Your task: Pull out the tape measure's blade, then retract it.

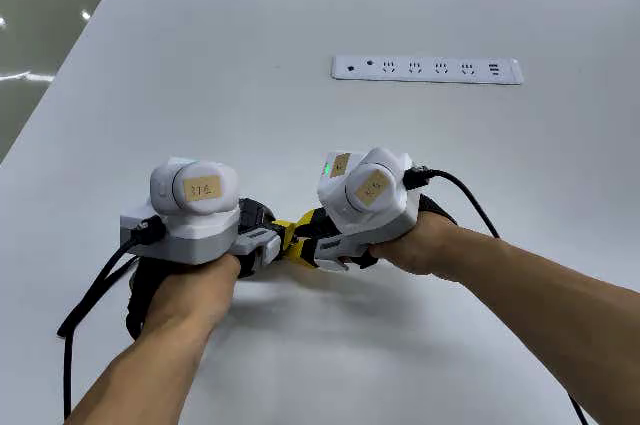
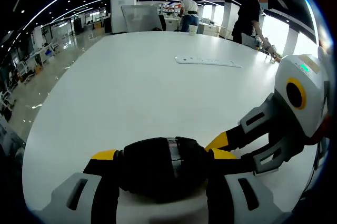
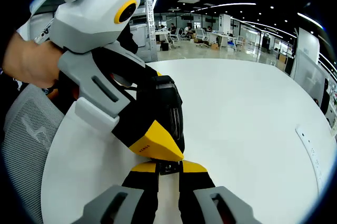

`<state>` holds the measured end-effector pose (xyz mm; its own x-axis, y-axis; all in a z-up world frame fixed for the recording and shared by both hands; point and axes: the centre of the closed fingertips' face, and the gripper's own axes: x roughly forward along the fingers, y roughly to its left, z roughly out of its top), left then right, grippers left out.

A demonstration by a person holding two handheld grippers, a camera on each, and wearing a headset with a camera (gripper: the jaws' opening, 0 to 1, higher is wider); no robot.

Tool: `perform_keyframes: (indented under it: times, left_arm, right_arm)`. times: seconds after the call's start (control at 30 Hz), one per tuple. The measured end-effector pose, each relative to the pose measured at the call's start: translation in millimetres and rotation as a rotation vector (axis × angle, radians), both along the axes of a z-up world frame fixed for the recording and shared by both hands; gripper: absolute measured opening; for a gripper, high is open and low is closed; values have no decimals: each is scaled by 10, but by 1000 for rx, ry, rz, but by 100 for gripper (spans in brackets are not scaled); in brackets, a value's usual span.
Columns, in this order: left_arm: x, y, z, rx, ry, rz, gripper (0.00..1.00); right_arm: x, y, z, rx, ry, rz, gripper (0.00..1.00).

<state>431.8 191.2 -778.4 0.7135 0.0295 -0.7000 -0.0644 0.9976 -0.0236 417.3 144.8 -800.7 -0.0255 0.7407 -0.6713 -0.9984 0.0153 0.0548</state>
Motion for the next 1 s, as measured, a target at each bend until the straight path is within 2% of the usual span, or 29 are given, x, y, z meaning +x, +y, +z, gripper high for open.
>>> perform_keyframes:
  times: [0.43,0.67,1.0]
  left_arm:
    - [6,-7,-3,4,5,-2,64]
    - [1,-16,2,-8,19,-6,65]
    - [-1,-13,6,-14,21,3,66]
  right_arm:
    - [4,1,-9,-4,-7,2,11]
    - [1,-1,-8,-12,-29,16,12]
    - [32,-30,-6,-21,-44,18,16]
